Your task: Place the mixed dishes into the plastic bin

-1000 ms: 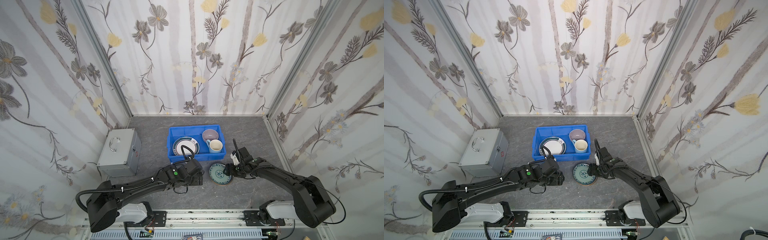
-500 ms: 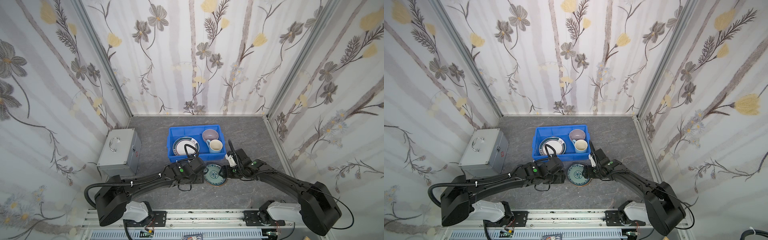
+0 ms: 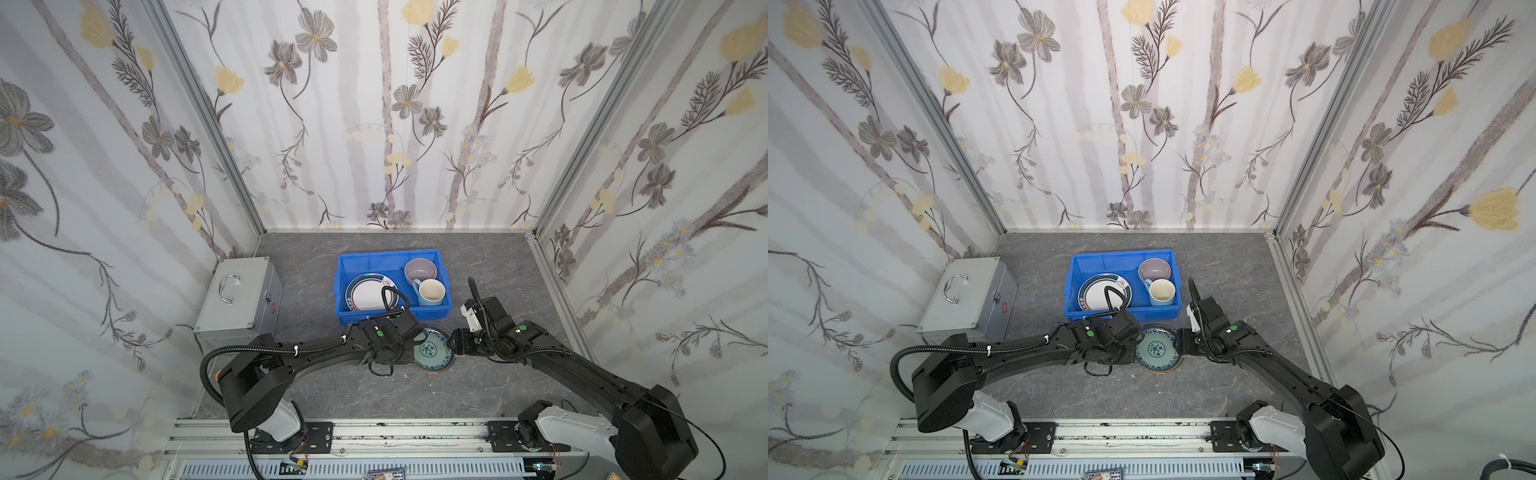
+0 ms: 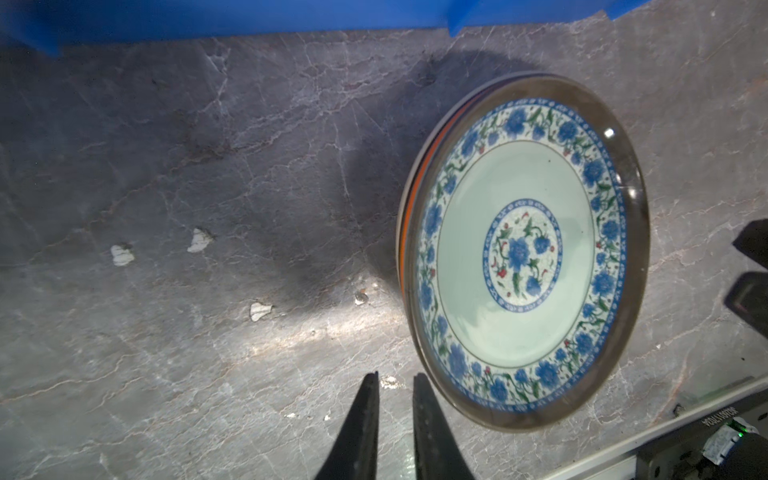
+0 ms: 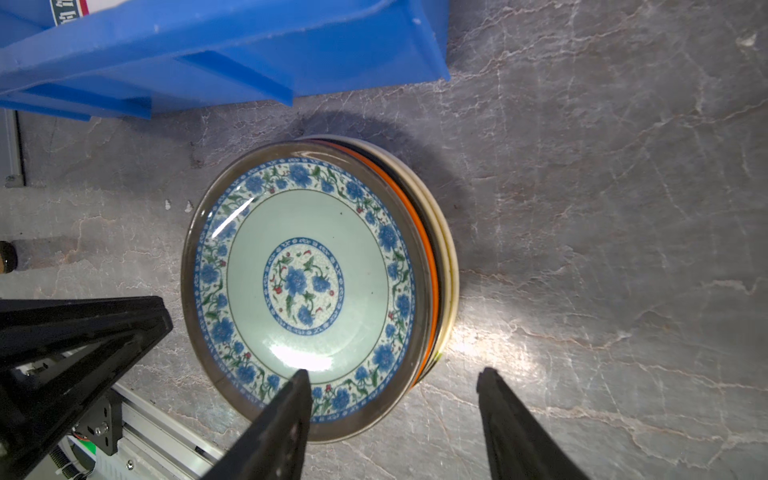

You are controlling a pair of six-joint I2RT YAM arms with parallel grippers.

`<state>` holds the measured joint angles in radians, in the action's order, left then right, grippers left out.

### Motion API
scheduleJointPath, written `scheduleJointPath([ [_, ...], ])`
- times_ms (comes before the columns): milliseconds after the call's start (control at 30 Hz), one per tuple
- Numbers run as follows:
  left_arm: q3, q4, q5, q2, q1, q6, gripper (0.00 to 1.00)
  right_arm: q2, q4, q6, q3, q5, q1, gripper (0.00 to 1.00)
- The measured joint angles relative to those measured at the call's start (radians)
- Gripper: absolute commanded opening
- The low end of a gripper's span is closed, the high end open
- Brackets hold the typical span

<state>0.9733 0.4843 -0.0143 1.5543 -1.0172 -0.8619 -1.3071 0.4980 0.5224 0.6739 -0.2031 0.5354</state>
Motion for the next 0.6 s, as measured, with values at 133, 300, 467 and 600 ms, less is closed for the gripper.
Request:
scheduleJointPath([
  [133, 0.002, -0.012, 0.013, 0.018, 0.016, 0.018, 0.15, 0.000, 0.000, 0.000, -0.004, -0.001, -0.013, 0.64],
  [300, 0.019, -0.018, 0.031, 0.042, 0.029, 0.028, 0.14, 0.000, 0.001, -0.004, -0.008, -0.002, -0.035, 0.64],
  [467, 0.037, -0.006, 0.034, 0.013, 0.032, 0.043, 0.17, -0.001, 0.003, -0.012, -0.007, -0.005, -0.054, 0.64],
  [600, 0.052, 0.017, 0.034, -0.017, 0.037, 0.047, 0.18, -0.004, 0.003, -0.019, -0.007, -0.008, -0.065, 0.64],
])
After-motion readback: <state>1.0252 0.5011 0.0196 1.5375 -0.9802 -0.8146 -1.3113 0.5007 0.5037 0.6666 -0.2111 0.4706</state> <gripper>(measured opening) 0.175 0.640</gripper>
